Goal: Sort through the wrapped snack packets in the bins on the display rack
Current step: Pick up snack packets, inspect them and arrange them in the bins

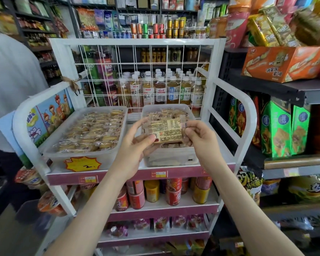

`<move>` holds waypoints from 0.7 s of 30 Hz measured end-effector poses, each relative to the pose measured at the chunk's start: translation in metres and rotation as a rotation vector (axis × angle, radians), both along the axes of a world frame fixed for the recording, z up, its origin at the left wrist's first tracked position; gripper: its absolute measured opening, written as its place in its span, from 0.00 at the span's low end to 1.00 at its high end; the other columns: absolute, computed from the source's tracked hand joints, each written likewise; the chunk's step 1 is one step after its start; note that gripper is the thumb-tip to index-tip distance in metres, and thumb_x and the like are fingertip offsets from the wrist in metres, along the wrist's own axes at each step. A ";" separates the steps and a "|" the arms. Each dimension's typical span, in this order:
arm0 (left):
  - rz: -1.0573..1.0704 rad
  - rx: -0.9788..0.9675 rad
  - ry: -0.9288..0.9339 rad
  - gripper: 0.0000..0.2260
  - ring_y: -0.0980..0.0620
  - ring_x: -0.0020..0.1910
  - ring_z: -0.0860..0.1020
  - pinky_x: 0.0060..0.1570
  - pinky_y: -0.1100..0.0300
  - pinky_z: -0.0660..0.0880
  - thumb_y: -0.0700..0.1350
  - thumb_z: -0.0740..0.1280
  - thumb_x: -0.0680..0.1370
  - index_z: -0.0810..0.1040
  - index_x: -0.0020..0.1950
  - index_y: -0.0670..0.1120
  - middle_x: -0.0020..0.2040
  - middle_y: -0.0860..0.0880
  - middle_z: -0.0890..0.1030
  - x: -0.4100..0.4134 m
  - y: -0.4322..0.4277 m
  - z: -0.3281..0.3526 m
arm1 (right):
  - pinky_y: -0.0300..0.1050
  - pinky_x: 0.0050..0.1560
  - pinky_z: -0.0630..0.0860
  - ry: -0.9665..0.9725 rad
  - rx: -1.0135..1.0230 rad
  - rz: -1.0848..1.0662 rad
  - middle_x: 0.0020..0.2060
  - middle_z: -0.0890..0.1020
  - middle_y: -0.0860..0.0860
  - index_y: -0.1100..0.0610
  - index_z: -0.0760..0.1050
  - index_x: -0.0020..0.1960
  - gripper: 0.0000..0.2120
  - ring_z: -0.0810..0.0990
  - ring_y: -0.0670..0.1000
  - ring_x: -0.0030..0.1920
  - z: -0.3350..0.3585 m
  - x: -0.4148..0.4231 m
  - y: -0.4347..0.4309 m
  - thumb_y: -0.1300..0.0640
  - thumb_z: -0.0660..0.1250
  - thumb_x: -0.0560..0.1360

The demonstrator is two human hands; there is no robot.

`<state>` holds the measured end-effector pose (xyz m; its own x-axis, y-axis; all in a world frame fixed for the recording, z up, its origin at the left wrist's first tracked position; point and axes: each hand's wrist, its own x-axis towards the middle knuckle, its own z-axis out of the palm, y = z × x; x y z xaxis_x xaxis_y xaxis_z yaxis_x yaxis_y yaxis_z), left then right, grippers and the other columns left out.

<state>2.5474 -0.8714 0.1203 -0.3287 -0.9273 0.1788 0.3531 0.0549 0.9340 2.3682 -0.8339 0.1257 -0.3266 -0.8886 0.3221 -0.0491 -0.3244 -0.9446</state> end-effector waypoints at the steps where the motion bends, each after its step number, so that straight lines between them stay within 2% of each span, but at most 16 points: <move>1: 0.001 0.001 0.003 0.20 0.47 0.50 0.84 0.45 0.58 0.81 0.32 0.65 0.77 0.74 0.63 0.52 0.47 0.45 0.85 0.000 0.000 0.000 | 0.35 0.33 0.71 0.001 0.001 -0.002 0.34 0.77 0.51 0.57 0.74 0.45 0.12 0.74 0.42 0.29 0.000 0.000 0.000 0.71 0.58 0.79; 5: 0.011 0.004 0.018 0.20 0.46 0.52 0.83 0.47 0.56 0.81 0.32 0.66 0.76 0.75 0.62 0.54 0.50 0.43 0.85 -0.002 0.001 -0.001 | 0.34 0.33 0.73 0.029 0.009 -0.009 0.36 0.78 0.51 0.56 0.74 0.46 0.12 0.75 0.40 0.30 0.001 -0.003 0.001 0.70 0.58 0.79; 6: 0.027 0.000 0.013 0.20 0.46 0.53 0.83 0.47 0.56 0.81 0.32 0.66 0.76 0.75 0.61 0.54 0.50 0.43 0.85 -0.004 0.001 -0.001 | 0.33 0.34 0.73 0.101 0.015 -0.041 0.37 0.78 0.51 0.55 0.74 0.48 0.11 0.75 0.39 0.31 0.001 -0.003 0.001 0.69 0.59 0.79; 8: 0.076 -0.024 -0.033 0.21 0.45 0.53 0.82 0.48 0.55 0.81 0.33 0.68 0.76 0.75 0.61 0.56 0.48 0.44 0.83 -0.008 0.000 -0.001 | 0.31 0.38 0.73 0.366 0.006 -0.169 0.41 0.76 0.49 0.55 0.74 0.54 0.10 0.75 0.39 0.36 0.000 -0.004 -0.001 0.67 0.61 0.78; 10: 0.121 -0.077 -0.106 0.21 0.44 0.53 0.81 0.51 0.54 0.80 0.36 0.69 0.76 0.75 0.63 0.57 0.44 0.45 0.79 -0.013 0.000 0.004 | 0.30 0.46 0.70 0.602 -0.047 -0.266 0.47 0.72 0.47 0.56 0.72 0.61 0.14 0.72 0.41 0.43 0.003 -0.003 -0.004 0.67 0.62 0.77; 12: 0.179 -0.185 -0.217 0.21 0.47 0.54 0.80 0.53 0.54 0.80 0.40 0.71 0.76 0.73 0.65 0.57 0.48 0.47 0.79 -0.019 -0.001 0.010 | 0.37 0.54 0.72 0.667 -0.042 -0.212 0.52 0.70 0.46 0.55 0.71 0.65 0.17 0.72 0.44 0.50 0.010 -0.001 -0.007 0.64 0.62 0.78; 14: 0.266 -0.322 -0.358 0.21 0.59 0.54 0.78 0.51 0.61 0.78 0.45 0.72 0.76 0.72 0.65 0.59 0.54 0.53 0.80 -0.024 -0.001 0.019 | 0.44 0.60 0.73 0.610 0.049 -0.070 0.57 0.71 0.46 0.49 0.68 0.70 0.19 0.74 0.46 0.57 0.018 0.000 -0.008 0.55 0.62 0.79; 17: 0.182 -0.449 -0.460 0.19 0.65 0.54 0.78 0.53 0.64 0.77 0.44 0.71 0.76 0.71 0.61 0.64 0.56 0.59 0.80 -0.029 0.001 0.033 | 0.46 0.63 0.74 0.215 0.137 0.275 0.60 0.75 0.44 0.48 0.62 0.73 0.26 0.76 0.45 0.61 0.026 0.001 -0.010 0.45 0.64 0.77; 19: 0.045 -0.498 -0.545 0.21 0.70 0.55 0.76 0.56 0.71 0.74 0.41 0.67 0.78 0.71 0.65 0.62 0.58 0.62 0.77 -0.031 0.003 0.036 | 0.46 0.60 0.77 0.074 0.085 0.337 0.58 0.78 0.49 0.49 0.67 0.67 0.21 0.79 0.50 0.58 0.028 -0.002 -0.015 0.48 0.67 0.76; 21: -0.027 -0.535 -0.647 0.24 0.71 0.59 0.72 0.56 0.78 0.68 0.38 0.64 0.80 0.66 0.74 0.54 0.62 0.62 0.74 -0.031 0.001 0.036 | 0.46 0.55 0.80 -0.021 0.063 0.227 0.56 0.80 0.55 0.53 0.69 0.63 0.15 0.82 0.53 0.55 0.026 -0.006 -0.024 0.56 0.66 0.78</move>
<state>2.5168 -0.8708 0.1559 -0.5386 -0.7614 0.3609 -0.2356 0.5473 0.8031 2.3619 -0.8579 0.1516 -0.1221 -0.9582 0.2588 0.0386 -0.2651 -0.9634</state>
